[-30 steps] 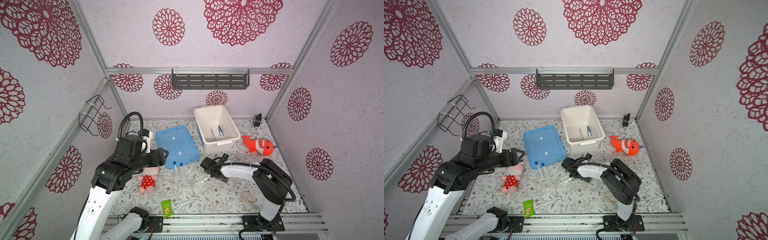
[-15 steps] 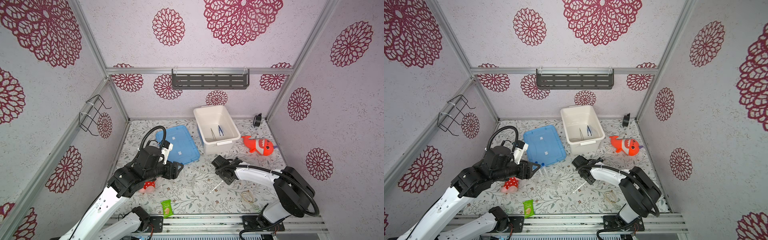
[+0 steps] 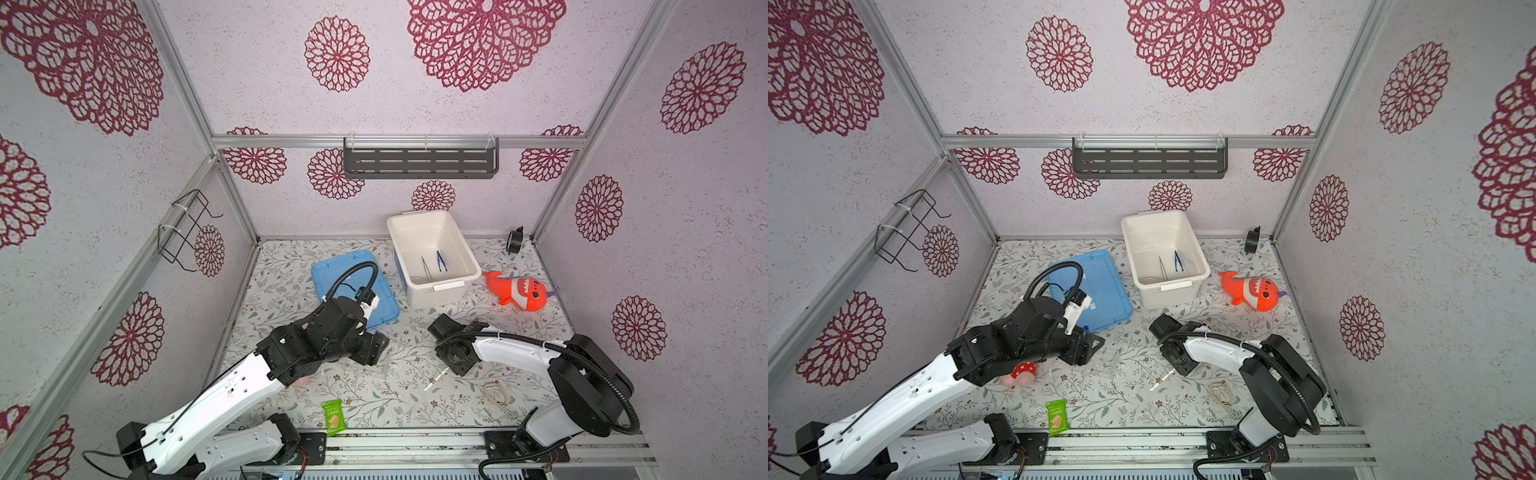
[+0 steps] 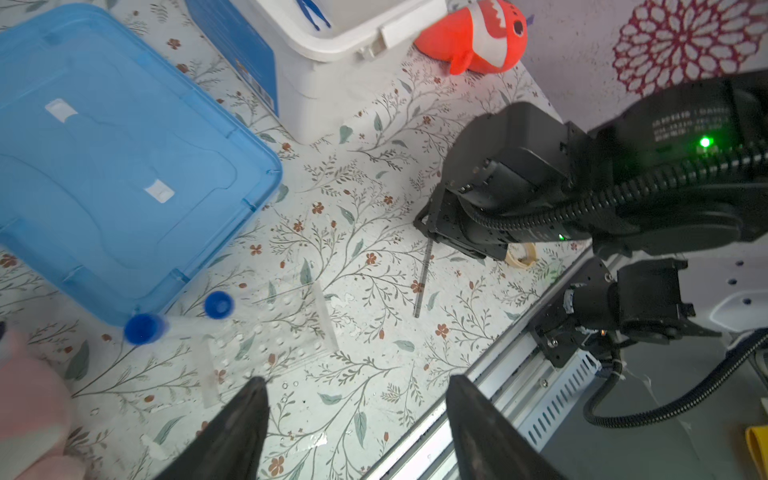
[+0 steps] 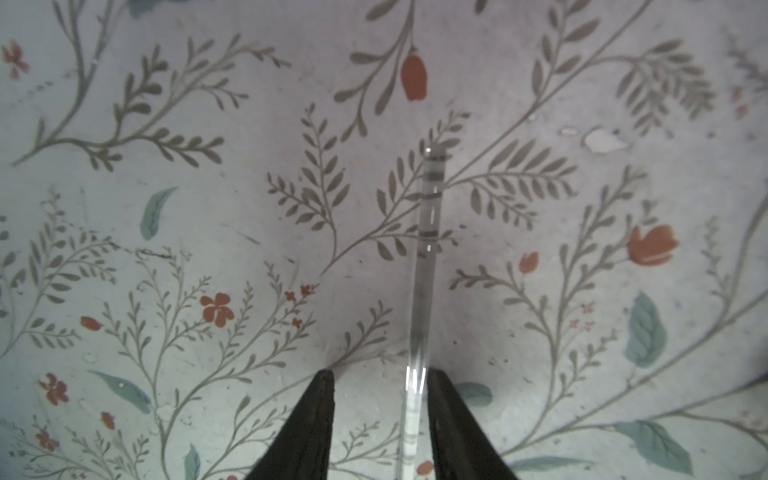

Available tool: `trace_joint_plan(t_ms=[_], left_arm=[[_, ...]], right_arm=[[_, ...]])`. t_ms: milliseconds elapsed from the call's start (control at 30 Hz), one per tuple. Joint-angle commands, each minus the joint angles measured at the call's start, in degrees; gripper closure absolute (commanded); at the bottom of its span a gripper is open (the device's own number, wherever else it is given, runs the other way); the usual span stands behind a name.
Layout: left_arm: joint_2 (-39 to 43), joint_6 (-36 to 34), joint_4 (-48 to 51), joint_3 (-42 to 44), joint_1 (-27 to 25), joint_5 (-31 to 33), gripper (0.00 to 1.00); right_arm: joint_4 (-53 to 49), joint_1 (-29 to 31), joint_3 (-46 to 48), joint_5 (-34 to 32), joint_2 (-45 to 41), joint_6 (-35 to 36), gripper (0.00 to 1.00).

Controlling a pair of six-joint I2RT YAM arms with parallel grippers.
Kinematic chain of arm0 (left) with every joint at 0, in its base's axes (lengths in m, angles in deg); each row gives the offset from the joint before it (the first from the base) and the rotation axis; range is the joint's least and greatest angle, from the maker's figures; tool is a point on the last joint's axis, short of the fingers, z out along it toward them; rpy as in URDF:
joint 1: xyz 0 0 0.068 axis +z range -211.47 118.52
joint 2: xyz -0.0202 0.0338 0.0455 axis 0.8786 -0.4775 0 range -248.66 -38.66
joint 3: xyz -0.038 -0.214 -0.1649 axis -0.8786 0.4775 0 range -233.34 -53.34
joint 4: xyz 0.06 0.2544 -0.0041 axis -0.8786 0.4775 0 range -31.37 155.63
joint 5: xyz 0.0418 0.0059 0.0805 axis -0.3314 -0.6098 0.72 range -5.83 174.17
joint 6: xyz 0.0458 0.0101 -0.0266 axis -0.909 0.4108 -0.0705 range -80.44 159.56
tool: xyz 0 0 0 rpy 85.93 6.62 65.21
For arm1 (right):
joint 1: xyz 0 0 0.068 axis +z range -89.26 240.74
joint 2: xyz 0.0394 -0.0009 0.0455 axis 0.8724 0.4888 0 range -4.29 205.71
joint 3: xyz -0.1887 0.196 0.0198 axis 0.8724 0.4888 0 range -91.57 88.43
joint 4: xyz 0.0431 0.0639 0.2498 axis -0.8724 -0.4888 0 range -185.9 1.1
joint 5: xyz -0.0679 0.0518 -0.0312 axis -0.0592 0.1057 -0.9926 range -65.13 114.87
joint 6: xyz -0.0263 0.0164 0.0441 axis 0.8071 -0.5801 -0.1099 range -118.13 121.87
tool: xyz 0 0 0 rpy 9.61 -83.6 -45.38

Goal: Organize the chemistry lab equipment

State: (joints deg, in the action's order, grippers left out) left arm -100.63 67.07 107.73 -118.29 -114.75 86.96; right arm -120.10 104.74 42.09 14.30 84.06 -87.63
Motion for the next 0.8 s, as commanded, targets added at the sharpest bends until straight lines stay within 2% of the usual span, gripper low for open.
trace_joint_plan(t_ms=[0,133,233,300,367,400,467,600,767], left_arm=[[-4.05,-1.58,-1.07,-2.74,-4.79,3.51,0.28],[-11.61,-2.07,-1.04,-6.46,-10.01,6.14,0.26],[-16.72,-1.42,-2.45,-8.08,-11.25,4.77,0.25],[-18.95,-1.48,-5.38,-7.67,-11.79,4.51,0.24],[-21.43,-1.13,-8.08,-7.64,-12.13,4.28,0.21],[-22.96,-0.97,-9.1,-8.1,-12.2,3.74,0.19],[-26.49,-1.36,-9.34,-10.02,-12.58,2.81,0.17],[-34.8,-3.95,-6.33,-15.21,-12.96,2.89,0.11],[-45.42,-6.66,-1.44,-21.17,-12.51,2.1,0.1]], right_arm=[[-7.12,-1.12,1.86,4.4,1.35,0.55,0.59],[-8.6,-5.43,2.14,6.97,-2.15,2.49,0.46],[-4.38,-10.4,4.2,13.41,-8.73,3.18,0.38],[-8.07,-13.45,2.91,12.38,-12.92,4.53,0.37],[-12.08,-17.0,1.07,9.56,-17.09,9.01,0.32],[-14.64,-19.01,-0.06,7.84,-19.48,11.23,0.26],[-20.38,-22.09,-2.31,4.39,-23.51,14.17,0.02],[-27.67,-26.43,-4.5,-3.47,-32.61,18.07,0.01],[-25.66,-29.03,1.79,-7.71,-46.79,17.16,0.01]])
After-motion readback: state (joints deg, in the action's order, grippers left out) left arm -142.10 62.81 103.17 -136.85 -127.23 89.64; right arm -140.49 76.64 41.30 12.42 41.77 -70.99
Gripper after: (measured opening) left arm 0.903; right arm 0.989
